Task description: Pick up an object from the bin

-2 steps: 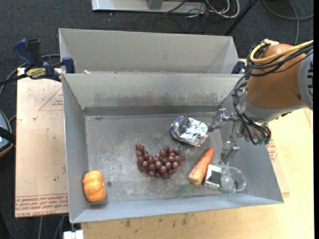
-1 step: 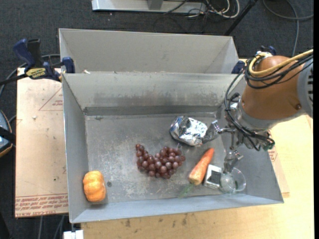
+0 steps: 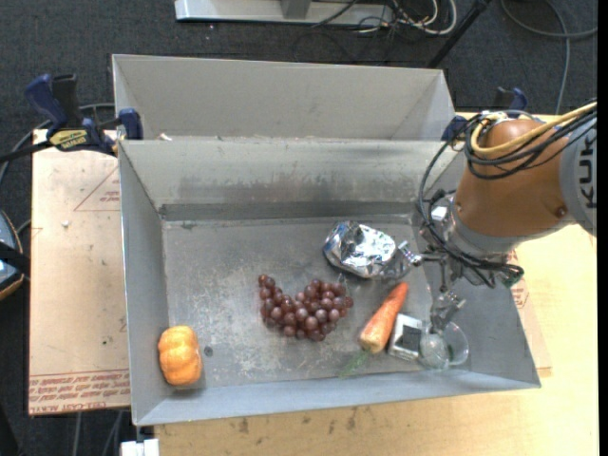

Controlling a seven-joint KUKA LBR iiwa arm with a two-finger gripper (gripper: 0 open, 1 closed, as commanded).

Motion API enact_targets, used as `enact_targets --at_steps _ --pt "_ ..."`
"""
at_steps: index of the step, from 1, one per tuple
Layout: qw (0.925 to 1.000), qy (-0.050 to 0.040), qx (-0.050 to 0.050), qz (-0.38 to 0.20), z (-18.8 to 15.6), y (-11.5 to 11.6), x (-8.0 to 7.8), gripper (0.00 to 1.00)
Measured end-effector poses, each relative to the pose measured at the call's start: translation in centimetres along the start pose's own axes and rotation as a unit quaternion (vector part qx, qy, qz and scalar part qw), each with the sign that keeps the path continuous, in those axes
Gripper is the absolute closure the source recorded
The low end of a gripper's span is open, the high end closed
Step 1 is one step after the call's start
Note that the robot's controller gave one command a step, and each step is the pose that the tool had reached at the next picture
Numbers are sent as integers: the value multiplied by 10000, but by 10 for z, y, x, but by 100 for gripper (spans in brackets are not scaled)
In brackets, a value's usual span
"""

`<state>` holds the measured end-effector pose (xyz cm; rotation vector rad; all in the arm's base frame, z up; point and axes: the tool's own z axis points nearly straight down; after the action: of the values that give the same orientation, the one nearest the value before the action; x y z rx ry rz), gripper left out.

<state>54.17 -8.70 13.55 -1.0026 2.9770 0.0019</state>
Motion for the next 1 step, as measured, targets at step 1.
enact_targets --at_steps 1 --pt "9943 -8 9 -1068 38 1 4 0"
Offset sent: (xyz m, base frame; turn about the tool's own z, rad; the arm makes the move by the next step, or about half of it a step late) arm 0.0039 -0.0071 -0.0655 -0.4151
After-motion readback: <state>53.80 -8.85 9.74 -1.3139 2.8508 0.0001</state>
